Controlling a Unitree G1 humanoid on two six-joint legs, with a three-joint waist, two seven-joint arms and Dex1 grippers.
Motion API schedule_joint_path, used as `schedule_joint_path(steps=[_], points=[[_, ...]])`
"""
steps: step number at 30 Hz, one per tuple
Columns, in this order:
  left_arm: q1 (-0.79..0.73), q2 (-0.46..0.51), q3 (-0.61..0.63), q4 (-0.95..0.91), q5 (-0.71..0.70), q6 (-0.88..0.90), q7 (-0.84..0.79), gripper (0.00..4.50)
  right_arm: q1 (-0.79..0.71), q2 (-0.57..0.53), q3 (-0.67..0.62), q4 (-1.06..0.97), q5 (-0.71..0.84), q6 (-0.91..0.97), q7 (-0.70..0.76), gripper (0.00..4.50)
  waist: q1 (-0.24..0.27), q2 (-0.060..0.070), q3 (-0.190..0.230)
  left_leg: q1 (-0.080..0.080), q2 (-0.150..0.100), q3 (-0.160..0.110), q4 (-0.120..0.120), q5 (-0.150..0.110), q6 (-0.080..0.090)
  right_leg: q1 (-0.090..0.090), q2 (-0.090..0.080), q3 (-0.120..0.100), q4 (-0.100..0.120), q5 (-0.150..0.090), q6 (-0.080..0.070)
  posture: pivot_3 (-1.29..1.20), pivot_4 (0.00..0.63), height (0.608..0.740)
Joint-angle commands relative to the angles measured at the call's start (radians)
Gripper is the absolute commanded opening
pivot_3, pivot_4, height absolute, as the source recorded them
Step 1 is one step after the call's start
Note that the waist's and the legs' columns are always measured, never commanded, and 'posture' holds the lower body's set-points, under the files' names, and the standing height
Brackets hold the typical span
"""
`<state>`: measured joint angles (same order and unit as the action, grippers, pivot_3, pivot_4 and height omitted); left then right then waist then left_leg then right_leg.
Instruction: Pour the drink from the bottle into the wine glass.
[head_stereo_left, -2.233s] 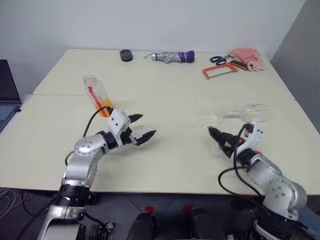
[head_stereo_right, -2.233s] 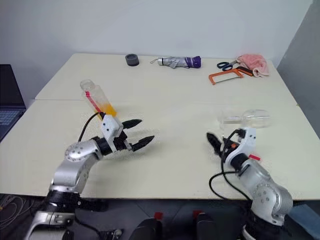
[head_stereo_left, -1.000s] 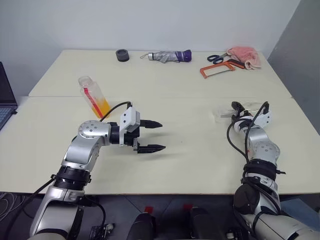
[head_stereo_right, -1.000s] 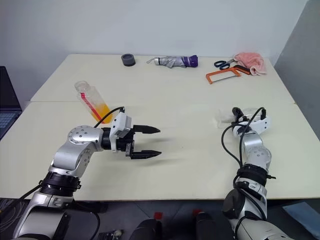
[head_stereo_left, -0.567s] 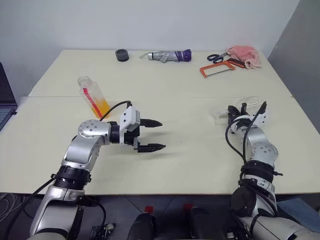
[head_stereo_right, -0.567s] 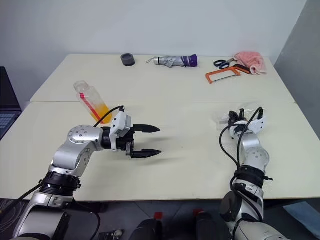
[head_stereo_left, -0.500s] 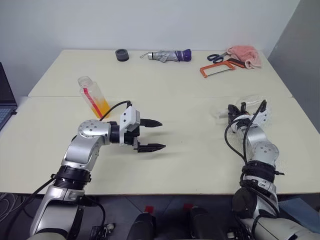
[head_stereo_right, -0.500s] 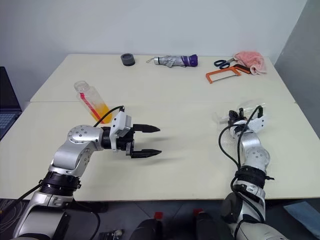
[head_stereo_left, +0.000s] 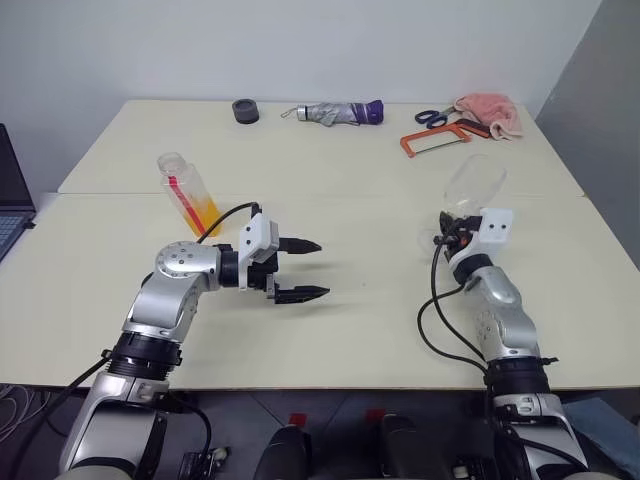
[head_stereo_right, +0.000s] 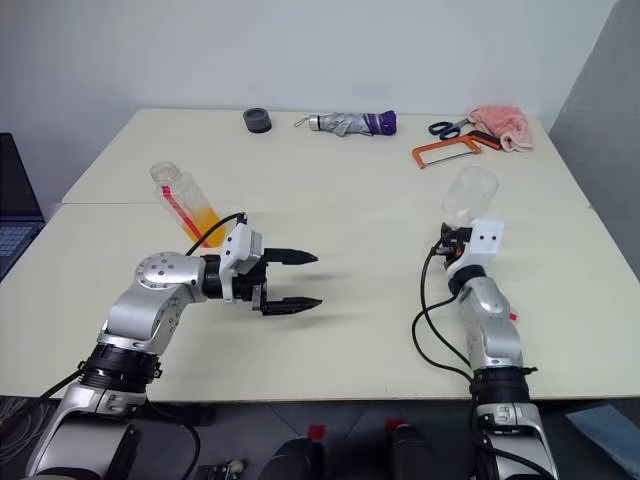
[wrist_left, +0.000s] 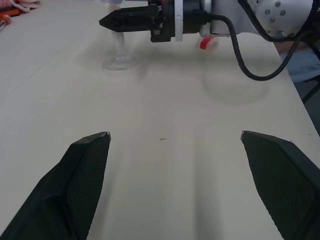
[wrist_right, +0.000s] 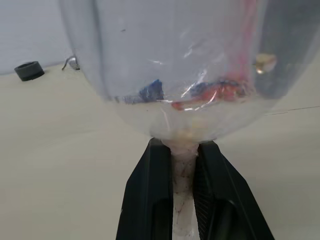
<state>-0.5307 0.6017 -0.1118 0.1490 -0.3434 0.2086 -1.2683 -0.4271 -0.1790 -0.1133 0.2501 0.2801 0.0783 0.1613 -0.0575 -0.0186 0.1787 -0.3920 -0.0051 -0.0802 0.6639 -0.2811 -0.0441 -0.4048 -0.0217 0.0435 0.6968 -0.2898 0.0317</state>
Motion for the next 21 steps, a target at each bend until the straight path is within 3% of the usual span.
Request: schedule_joint_path(steps=[1,8,12,21], points=[[0.003,0.011,0.024,-0.023,0.000,-0.015,0.009,4.50,0.054,0.016,0.025,0.041,-0.036,0.005,0.017,0.24,0.000,-0.001,0.000,0.000,0.000,0.000,0.000,0.000,0.000,0.000,0.000,0.000,0.000,0.000,0.000,0.00,0.150,0.740],[0.035,0.019,0.055,-0.033,-0.003,-0.005,0.063,4.50,-0.005,0.005,0.073,0.074,-0.145,-0.161,0.054,0.24,0.000,-0.001,0.000,0.001,0.000,0.000,0.000,0.000,0.000,0.000,0.000,0.000,0.000,0.000,0.000,0.00,0.150,0.740],[0.078,0.041,0.121,-0.040,-0.006,0.000,0.133,4.50,-0.101,0.045,0.167,0.100,-0.185,-0.262,0.163,0.24,-0.016,0.000,0.000,0.001,0.000,0.001,-0.001,0.000,0.000,-0.001,0.002,0.001,0.000,0.000,0.000,0.00,0.150,0.740],[0.192,0.085,0.232,-0.133,-0.026,0.049,0.240,4.50,-0.358,0.186,0.252,0.474,-0.235,-0.419,0.291,0.24,-0.025,0.000,0.001,0.001,0.004,0.000,-0.002,0.000,-0.001,-0.002,0.000,0.000,0.001,0.000,-0.001,0.00,0.150,0.740]])
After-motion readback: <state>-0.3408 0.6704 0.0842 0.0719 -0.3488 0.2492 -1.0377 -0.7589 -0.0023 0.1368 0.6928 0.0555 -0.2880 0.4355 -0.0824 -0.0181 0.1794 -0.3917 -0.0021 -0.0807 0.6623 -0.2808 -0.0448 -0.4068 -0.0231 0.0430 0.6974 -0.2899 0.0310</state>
